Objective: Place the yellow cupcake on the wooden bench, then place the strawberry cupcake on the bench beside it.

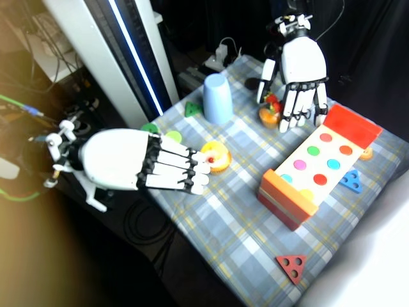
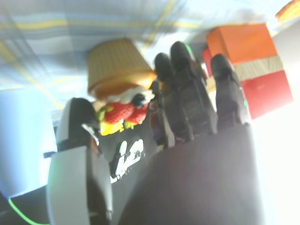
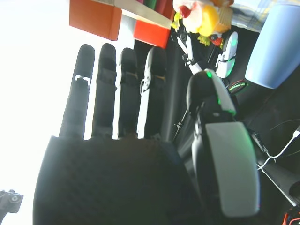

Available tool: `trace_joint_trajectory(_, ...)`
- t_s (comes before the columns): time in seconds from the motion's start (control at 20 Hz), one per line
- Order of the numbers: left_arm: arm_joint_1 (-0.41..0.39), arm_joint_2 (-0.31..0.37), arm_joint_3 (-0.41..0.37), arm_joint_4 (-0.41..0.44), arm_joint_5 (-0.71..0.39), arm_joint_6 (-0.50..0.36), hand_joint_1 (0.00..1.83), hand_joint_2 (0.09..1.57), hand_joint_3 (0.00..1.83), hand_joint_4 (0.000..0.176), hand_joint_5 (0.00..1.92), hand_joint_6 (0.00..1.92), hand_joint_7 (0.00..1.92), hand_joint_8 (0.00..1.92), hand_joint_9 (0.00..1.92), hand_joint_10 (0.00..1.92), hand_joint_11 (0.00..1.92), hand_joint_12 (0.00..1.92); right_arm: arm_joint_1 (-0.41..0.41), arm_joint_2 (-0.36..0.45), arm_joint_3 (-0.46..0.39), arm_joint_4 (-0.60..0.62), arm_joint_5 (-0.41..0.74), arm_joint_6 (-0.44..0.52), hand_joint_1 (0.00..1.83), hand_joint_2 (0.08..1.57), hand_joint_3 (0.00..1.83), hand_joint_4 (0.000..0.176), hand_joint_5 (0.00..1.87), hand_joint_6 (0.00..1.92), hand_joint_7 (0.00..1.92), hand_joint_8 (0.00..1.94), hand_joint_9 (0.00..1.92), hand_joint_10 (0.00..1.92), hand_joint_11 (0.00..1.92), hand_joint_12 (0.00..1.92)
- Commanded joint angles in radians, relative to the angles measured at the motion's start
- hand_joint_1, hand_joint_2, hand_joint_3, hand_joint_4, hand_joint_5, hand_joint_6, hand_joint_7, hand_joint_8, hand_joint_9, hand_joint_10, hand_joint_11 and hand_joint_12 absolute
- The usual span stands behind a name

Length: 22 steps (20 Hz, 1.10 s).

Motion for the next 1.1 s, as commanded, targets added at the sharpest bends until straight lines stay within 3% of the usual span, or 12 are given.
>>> trace_joint_trajectory(0.0, -0.009, -0.011, 0.007, -0.003, -0.078, -0.001, 0.73, 1.05, 0.0, 0.093, 0.68, 0.0, 0.94, 0.02, 0.84, 0.02, 0.0, 0.57, 0.013, -0.002, 0.001, 0.033, 0.113, 0.004, 0.51, 1.31, 0.0, 0.054, 0.72, 0.0, 0.53, 0.0, 0.46, 0.0, 0.14, 0.85)
trace_joint_trajectory(0.1, -0.004, -0.013, 0.007, -0.021, -0.086, -0.001, 0.76, 1.06, 0.0, 0.068, 0.86, 0.01, 1.03, 0.1, 0.91, 0.05, 0.01, 0.67, 0.012, -0.003, 0.001, 0.033, 0.113, 0.008, 0.58, 1.3, 0.0, 0.034, 0.74, 0.01, 0.54, 0.0, 0.48, 0.01, 0.15, 0.86)
trace_joint_trajectory(0.15, -0.001, -0.013, 0.007, -0.031, -0.094, -0.001, 0.95, 1.1, 0.0, 0.154, 0.95, 0.77, 1.07, 0.24, 0.96, 0.07, 0.04, 0.76, 0.012, -0.003, 0.001, 0.033, 0.113, 0.009, 0.59, 1.3, 0.0, 0.036, 0.74, 0.01, 0.54, 0.0, 0.48, 0.01, 0.15, 0.86)
trace_joint_trajectory(0.2, 0.002, -0.01, 0.006, -0.046, -0.106, -0.002, 0.98, 1.14, 0.0, 0.172, 0.93, 1.0, 0.98, 0.66, 1.0, 0.11, 0.09, 0.79, 0.012, -0.003, 0.001, 0.033, 0.113, 0.01, 0.59, 1.3, 0.0, 0.039, 0.73, 0.0, 0.53, 0.0, 0.48, 0.0, 0.14, 0.86)
trace_joint_trajectory(0.25, 0.005, -0.005, 0.002, -0.047, -0.122, -0.017, 0.98, 1.16, 0.0, 0.148, 0.89, 1.11, 0.99, 0.74, 1.01, 0.12, 0.1, 0.77, 0.012, -0.003, 0.001, 0.033, 0.113, 0.012, 0.57, 1.31, 0.0, 0.04, 0.73, 0.0, 0.53, 0.0, 0.48, 0.0, 0.14, 0.86)
trace_joint_trajectory(0.3, 0.008, 0.009, -0.008, -0.027, -0.147, -0.057, 1.17, 1.16, 0.0, 0.0, 0.86, 1.0, 0.94, 1.16, 0.97, 0.1, 0.07, 0.74, 0.012, -0.003, 0.001, 0.033, 0.113, 0.012, 0.56, 1.31, 0.0, 0.029, 0.73, 0.0, 0.54, 0.0, 0.48, 0.01, 0.15, 0.86)
trace_joint_trajectory(0.5, 0.001, 0.077, -0.061, 0.116, -0.253, -0.24, 1.22, 1.16, 0.0, 0.0, 0.87, 0.95, 0.92, 1.28, 1.0, 0.09, 0.08, 1.13, 0.012, -0.003, 0.001, 0.034, 0.113, 0.013, 0.59, 1.31, 0.0, 0.04, 0.73, 0.0, 0.53, 0.0, 0.48, 0.0, 0.13, 0.85)
trace_joint_trajectory(0.6, -0.024, 0.106, -0.08, 0.169, -0.323, -0.308, 1.21, 1.16, 0.0, 0.0, 0.88, 0.98, 0.92, 1.24, 0.89, 0.04, 0.0, 0.87, 0.012, -0.003, 0.001, 0.034, 0.113, 0.013, 0.62, 1.3, 0.0, 0.05, 0.73, 0.0, 0.54, 0.0, 0.48, 0.0, 0.13, 0.86)
trace_joint_trajectory(0.75, -0.09, 0.116, -0.074, 0.192, -0.393, -0.338, 1.27, 1.08, 0.0, 0.0, 1.05, 0.63, 1.08, 1.05, 1.07, 0.1, 0.08, 0.8, 0.012, -0.003, 0.001, 0.034, 0.113, 0.013, 0.59, 1.31, 0.0, 0.035, 0.74, 0.0, 0.54, 0.0, 0.48, 0.0, 0.15, 0.84)
trace_joint_trajectory(0.85, -0.139, 0.098, -0.048, 0.192, -0.403, -0.339, 1.24, 1.12, 0.0, 0.0, 0.97, 0.81, 1.01, 1.13, 1.0, 0.07, 0.01, 0.99, 0.012, -0.005, 0.002, 0.034, 0.113, 0.013, 0.63, 1.3, 0.0, 0.037, 0.74, 0.0, 0.55, 0.0, 0.49, 0.0, 0.16, 0.84)
trace_joint_trajectory(0.95, -0.229, 0.042, 0.021, 0.184, -0.343, -0.339, 1.27, 1.09, 0.0, 0.0, 1.07, 0.58, 1.06, 1.09, 1.07, 0.12, 0.02, 1.19, 0.012, -0.011, 0.006, 0.034, 0.113, 0.013, 0.61, 1.3, 0.0, 0.056, 0.73, 0.0, 0.55, 0.0, 0.48, 0.0, 0.14, 0.84)
trace_joint_trajectory(1.05, -0.279, -0.009, 0.088, 0.152, -0.273, -0.318, 1.28, 1.08, 0.0, 0.0, 1.1, 0.5, 1.07, 1.08, 1.07, 0.45, 0.2, 1.17, 0.014, -0.016, 0.009, 0.033, 0.113, 0.013, 0.65, 1.29, 0.0, 0.065, 0.73, 0.0, 0.55, 0.0, 0.48, 0.0, 0.14, 0.84)
